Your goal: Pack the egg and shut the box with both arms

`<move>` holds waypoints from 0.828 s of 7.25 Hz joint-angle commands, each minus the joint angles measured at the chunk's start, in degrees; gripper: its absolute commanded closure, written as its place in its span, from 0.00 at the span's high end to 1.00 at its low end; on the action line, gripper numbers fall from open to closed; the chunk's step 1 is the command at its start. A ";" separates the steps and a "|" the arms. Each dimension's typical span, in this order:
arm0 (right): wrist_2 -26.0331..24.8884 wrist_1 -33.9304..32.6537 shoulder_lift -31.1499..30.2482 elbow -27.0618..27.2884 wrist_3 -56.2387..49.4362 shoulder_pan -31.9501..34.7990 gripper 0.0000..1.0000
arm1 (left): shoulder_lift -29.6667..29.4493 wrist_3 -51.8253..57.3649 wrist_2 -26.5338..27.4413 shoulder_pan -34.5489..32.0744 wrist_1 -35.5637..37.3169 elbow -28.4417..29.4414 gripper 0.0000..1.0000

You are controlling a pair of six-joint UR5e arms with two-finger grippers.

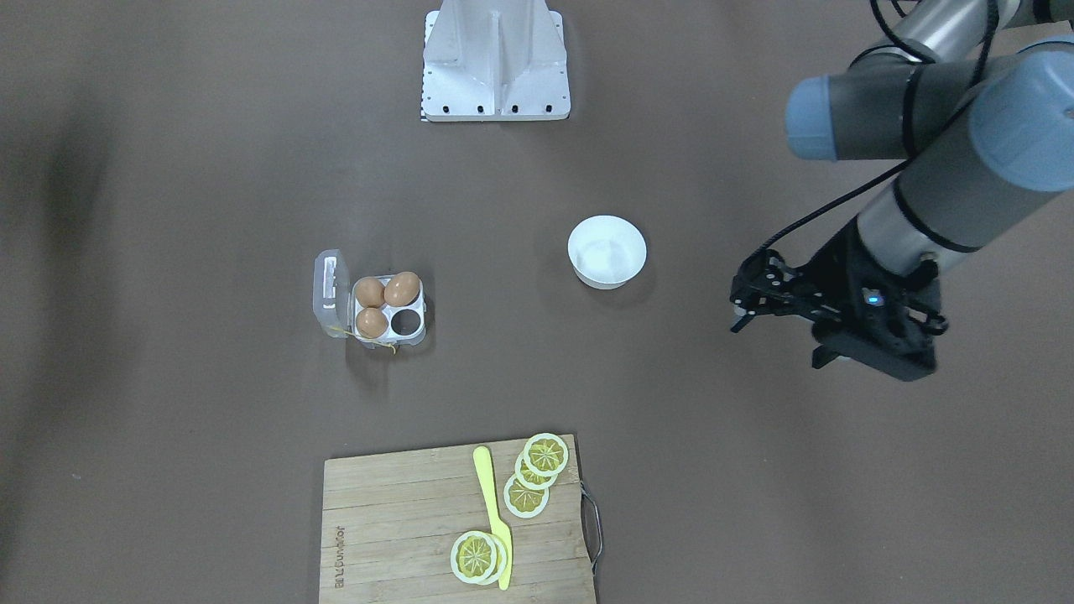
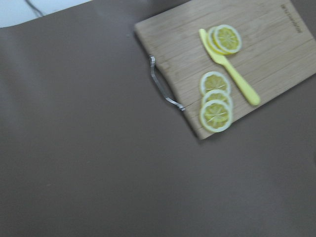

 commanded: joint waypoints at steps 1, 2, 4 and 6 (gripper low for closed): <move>0.11 -0.09 0.85 0.24 0.07 -0.69 1.00 | 9.66 3.92 -5.13 -9.54 0.23 -3.95 0.97; 0.20 -0.09 0.86 0.50 0.07 -0.69 1.00 | 15.53 7.42 -6.55 -13.24 -0.04 -6.23 0.97; 0.29 -0.09 0.86 0.85 0.07 -0.95 1.00 | 26.43 7.72 -9.54 -20.10 -0.48 -11.24 0.97; 0.29 -0.18 0.86 0.94 0.07 -1.48 1.00 | 34.80 7.81 -9.03 -24.43 -0.39 -11.45 0.97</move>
